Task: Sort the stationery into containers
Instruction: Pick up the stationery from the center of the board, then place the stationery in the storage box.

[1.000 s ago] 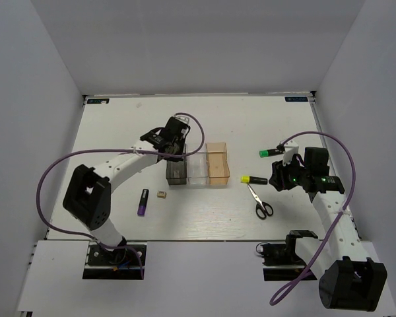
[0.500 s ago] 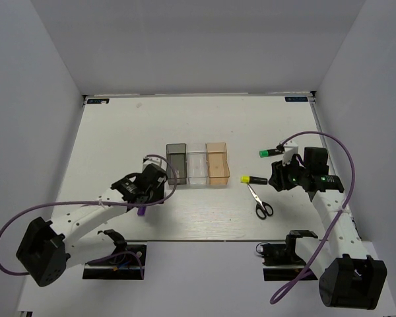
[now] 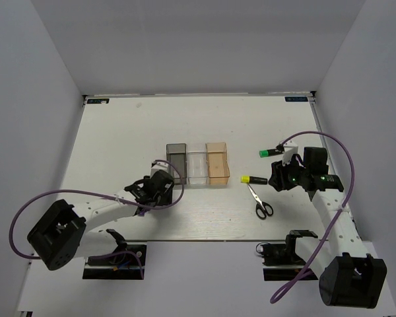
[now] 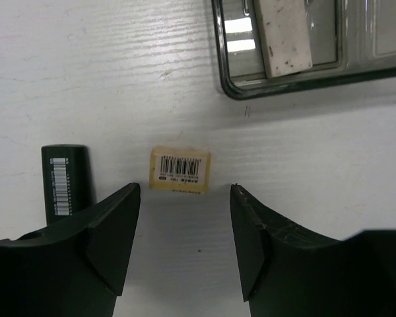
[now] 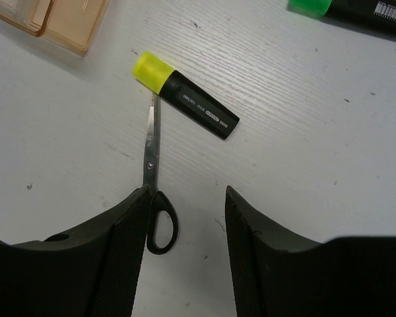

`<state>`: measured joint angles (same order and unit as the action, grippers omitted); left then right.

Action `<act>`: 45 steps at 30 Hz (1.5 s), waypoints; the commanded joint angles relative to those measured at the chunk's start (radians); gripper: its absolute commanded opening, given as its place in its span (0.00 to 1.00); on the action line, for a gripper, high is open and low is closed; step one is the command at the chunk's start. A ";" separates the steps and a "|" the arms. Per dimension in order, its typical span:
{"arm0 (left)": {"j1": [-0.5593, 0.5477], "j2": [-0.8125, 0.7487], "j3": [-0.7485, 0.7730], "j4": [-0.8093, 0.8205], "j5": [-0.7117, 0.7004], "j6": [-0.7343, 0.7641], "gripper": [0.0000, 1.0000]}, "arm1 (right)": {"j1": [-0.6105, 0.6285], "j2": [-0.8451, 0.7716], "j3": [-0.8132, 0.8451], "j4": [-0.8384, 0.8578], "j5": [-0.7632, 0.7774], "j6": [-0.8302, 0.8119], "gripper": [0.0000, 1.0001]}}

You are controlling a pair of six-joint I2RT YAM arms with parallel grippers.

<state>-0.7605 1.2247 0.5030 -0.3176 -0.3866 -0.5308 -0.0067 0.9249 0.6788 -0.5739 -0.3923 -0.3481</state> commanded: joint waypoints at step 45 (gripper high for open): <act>0.081 0.372 0.678 -0.205 0.034 0.150 0.57 | -0.004 0.028 0.036 0.049 0.084 0.000 0.90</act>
<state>-0.6895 1.6150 1.1213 -0.5232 -0.3542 -0.3901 -0.0071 0.9405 0.6788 -0.5720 -0.3531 -0.3462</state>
